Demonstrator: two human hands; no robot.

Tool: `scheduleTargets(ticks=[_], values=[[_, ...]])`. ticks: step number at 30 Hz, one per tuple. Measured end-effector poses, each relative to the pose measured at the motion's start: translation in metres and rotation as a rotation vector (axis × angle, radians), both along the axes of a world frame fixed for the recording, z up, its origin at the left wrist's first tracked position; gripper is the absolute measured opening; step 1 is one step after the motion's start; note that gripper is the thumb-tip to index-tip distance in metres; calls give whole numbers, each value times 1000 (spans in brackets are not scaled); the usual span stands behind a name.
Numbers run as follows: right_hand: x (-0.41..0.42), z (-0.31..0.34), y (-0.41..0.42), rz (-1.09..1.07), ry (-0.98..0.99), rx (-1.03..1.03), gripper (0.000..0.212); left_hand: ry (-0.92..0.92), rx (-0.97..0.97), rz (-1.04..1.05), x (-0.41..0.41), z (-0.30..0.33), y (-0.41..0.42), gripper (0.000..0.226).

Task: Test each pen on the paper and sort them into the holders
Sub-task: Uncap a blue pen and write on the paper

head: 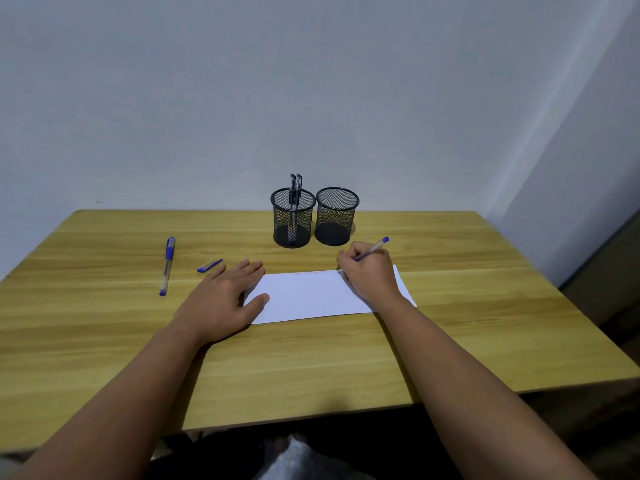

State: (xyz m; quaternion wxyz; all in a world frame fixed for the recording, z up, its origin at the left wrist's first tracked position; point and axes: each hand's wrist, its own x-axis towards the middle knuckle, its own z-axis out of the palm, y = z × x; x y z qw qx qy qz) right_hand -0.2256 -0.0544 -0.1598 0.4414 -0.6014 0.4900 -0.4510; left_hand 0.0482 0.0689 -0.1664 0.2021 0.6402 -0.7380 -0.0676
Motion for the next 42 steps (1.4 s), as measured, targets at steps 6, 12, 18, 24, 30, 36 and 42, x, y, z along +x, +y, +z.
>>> scheduleTargets(ticks=[6,12,18,24,30,36,42], values=[[2,-2,0,14,30,-17,38,-5,0,-3,1,-1,0,76],[3,0,2,-2,33,0,36,-12,-3,-3,1,-1,0,76],[1,6,1,-39,-131,53,43,-11,3,-2,1,0,0,76],[4,7,4,-23,-114,10,49,-8,-1,-1,1,0,1,76],[1,3,3,-42,-95,24,44,-8,4,-2,1,0,0,76],[1,0,1,-41,-37,7,39,7,1,-10,1,1,1,73],[3,-2,0,-56,30,-48,36,3,4,-8,1,1,1,73]])
